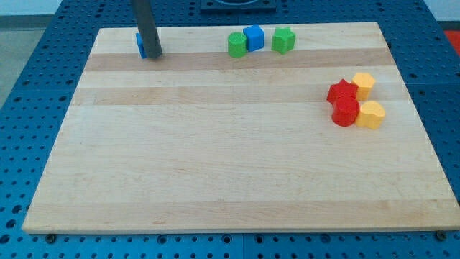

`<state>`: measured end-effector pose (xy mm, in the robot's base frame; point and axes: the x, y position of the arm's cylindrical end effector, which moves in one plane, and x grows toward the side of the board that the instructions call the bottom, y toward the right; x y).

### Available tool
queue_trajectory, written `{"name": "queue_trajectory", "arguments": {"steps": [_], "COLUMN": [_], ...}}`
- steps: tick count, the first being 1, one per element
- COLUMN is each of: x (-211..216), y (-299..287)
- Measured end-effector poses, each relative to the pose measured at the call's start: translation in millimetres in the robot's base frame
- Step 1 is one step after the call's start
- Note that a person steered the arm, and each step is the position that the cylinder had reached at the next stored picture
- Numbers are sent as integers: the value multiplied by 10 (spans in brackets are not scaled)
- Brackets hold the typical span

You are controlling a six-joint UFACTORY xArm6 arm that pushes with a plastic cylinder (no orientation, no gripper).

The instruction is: Move your arm towards center

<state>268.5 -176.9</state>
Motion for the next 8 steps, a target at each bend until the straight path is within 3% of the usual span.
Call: {"name": "queue_trajectory", "arguments": {"steps": [3,4,6,8], "x": [-45,314,460,1287], "y": [-355,-306,-306,501]}}
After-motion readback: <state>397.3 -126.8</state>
